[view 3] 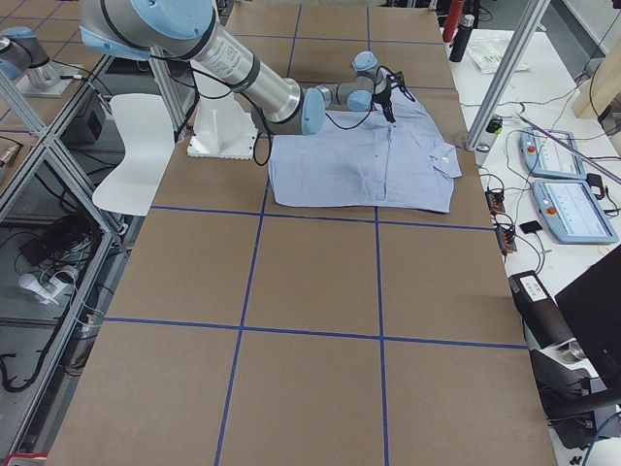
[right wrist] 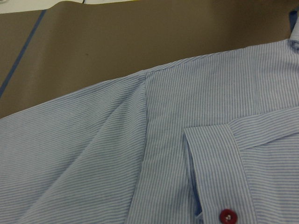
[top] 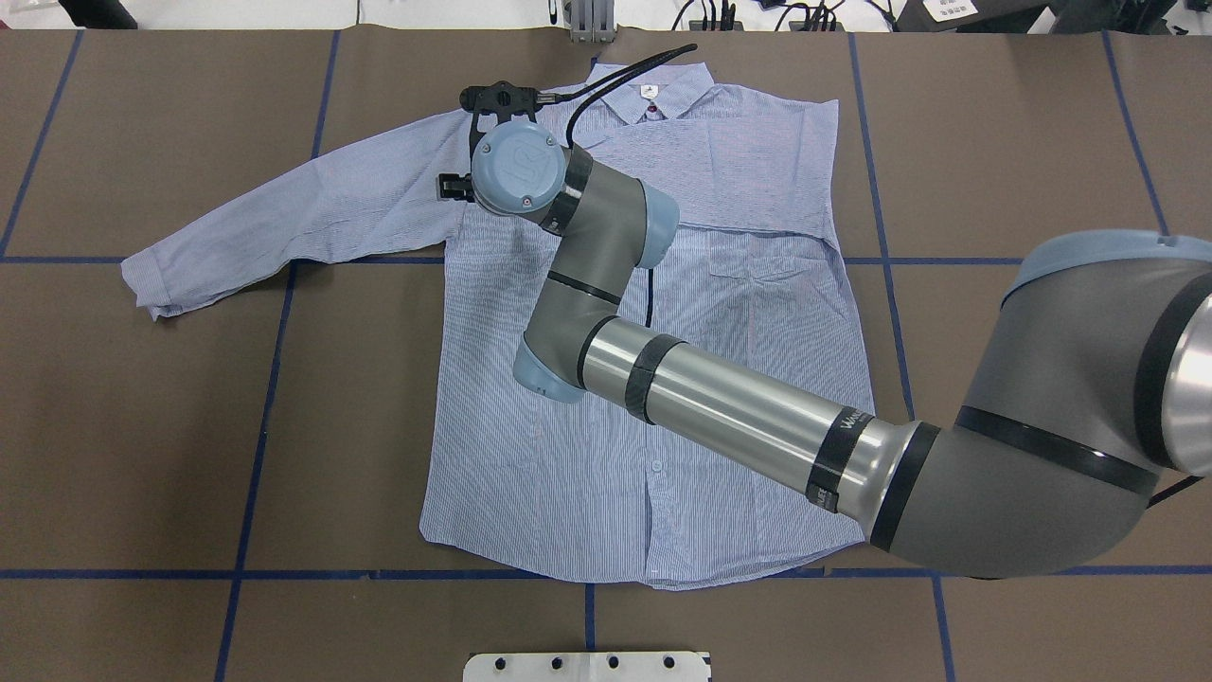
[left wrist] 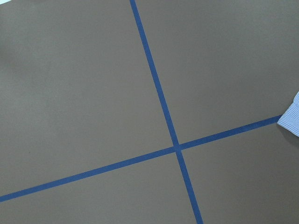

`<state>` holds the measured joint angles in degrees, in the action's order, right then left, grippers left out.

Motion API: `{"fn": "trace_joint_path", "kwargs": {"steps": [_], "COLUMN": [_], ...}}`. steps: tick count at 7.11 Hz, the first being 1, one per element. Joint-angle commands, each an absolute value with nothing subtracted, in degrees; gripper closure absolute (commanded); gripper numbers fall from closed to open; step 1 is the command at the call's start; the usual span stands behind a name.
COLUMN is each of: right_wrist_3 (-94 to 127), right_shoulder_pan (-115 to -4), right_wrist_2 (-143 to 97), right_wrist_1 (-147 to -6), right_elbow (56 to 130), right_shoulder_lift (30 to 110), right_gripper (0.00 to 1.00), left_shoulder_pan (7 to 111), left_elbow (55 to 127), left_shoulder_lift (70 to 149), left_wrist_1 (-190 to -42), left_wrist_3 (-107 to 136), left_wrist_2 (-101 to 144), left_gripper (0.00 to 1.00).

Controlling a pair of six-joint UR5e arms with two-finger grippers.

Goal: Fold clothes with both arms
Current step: 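Drag the sleeve across the shirt body toward the other sleeve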

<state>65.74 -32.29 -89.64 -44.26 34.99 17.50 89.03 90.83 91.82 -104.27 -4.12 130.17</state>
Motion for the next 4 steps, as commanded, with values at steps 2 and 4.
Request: {"fn": "trace_joint_path", "kwargs": {"steps": [2, 4], "right_wrist_3": [66.09, 64.43], "right_shoulder_pan": [-32.95, -37.16], "right_wrist_2": [-92.36, -101.29], "right_wrist_1": [-61.60, -74.66], "right_elbow": [48.88, 56.92], "right_shoulder_lift": [17.84, 20.11], "right_gripper": [0.02, 0.01], "left_shoulder_pan": [88.95, 85.11], "left_elbow": [91.84, 92.02], "left_shoulder_lift": [92.29, 91.59], "left_wrist_1": [-105.11, -112.54], "left_wrist_3": [4.36, 18.46], "left_wrist_2": [130.34, 129.99], "left_gripper": [0.00, 0.00]}}
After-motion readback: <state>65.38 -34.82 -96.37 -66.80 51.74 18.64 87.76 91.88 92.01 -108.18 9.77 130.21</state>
